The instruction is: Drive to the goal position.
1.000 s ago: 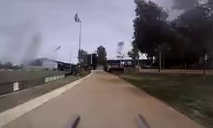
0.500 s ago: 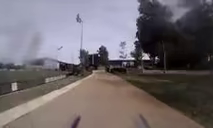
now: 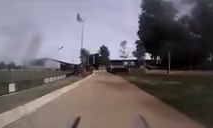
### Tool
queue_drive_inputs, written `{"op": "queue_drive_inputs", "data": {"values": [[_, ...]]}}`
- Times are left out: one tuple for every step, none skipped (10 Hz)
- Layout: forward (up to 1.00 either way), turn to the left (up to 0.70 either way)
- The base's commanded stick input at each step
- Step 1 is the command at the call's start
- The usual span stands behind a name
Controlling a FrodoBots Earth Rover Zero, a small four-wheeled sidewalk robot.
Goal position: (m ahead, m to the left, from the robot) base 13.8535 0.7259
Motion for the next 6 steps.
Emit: {"op": "queue_drive_inputs", "data": {"values": [[1.00, 0.00], [1.00, 0.00], [1.00, 0.00], [1.00, 0.00], [1.00, 0.00], [1.00, 0.00]]}}
